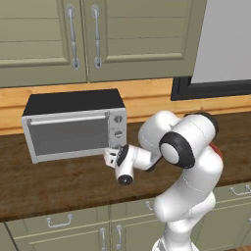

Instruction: Pick up the kebab skewer and baguette bread, and place them inside the toaster oven. Close the toaster oven door and start by setting the timer.

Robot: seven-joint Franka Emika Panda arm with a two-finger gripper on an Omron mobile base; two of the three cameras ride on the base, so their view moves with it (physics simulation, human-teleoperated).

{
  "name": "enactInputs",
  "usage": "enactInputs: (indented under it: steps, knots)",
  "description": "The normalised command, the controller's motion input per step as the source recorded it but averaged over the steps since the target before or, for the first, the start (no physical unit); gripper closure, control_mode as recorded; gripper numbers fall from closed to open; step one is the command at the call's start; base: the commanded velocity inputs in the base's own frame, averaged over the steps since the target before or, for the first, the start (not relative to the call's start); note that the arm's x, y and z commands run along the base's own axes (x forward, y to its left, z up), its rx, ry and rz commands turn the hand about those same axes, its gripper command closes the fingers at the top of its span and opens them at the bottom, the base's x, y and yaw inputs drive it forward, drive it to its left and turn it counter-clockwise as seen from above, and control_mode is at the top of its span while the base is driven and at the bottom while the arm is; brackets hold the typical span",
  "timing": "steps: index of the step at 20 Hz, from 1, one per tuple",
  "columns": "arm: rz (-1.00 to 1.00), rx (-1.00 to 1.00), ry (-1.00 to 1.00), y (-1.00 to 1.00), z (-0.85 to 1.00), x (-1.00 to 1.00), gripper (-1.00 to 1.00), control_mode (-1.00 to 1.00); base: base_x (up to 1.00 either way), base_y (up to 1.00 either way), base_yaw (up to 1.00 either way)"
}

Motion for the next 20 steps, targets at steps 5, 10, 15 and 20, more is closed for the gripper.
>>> enactInputs:
  steps: [5, 10, 15, 20]
  knots:
    - [0.0, 0.26, 0.0, -0.27, 0.2, 0.25, 1.0, -1.0, 0.0, 0.0, 0.0]
    - [0.0, 0.28, 0.0, -0.3, 0.19, 0.27, 1.0, -1.0, 0.0, 0.0, 0.0]
    - [0.0, 0.29, 0.0, -0.25, 0.14, 0.34, 1.0, -1.0, 0.0, 0.0, 0.0]
    - [0.0, 0.29, 0.0, -0.2, 0.05, 0.4, 1.0, -1.0, 0.0, 0.0, 0.0]
